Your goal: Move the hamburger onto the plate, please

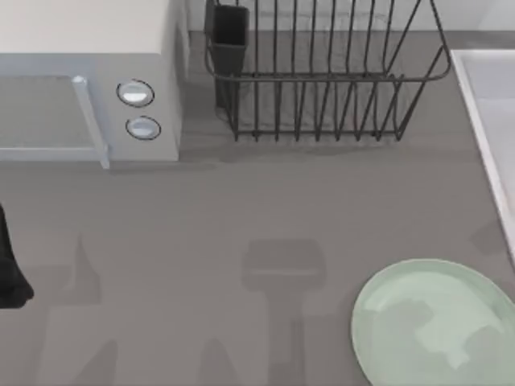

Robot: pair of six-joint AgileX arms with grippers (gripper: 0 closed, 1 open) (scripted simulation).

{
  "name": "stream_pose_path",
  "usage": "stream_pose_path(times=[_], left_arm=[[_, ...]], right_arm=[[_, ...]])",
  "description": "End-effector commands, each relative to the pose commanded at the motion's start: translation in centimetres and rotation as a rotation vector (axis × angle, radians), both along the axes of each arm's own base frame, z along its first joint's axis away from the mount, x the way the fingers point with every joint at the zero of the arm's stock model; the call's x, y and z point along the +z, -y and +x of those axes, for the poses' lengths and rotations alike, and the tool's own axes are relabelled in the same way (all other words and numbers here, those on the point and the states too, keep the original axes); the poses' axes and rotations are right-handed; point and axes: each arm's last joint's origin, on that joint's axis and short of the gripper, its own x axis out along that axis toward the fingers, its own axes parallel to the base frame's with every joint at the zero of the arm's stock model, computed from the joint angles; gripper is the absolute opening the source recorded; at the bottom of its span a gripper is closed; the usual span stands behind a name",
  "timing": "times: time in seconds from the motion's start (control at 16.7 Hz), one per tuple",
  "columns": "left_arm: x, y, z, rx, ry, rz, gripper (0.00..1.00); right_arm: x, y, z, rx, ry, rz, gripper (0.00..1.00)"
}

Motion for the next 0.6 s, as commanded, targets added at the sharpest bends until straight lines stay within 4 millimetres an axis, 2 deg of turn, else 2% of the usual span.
stream_pose_path(times=[0.24, 0.6], left_arm=[[0.0, 0.0, 0.0, 0.0, 0.0, 0.0, 1.0], [0.0, 0.0, 0.0, 0.0, 0.0, 0.0, 1.0]], right_arm=[[-0.4, -2.5, 1.2, 0.475, -0.038, 0.008, 0.0], [-1.8, -7.5, 1.8, 1.42, -0.108, 0.07, 0.0]])
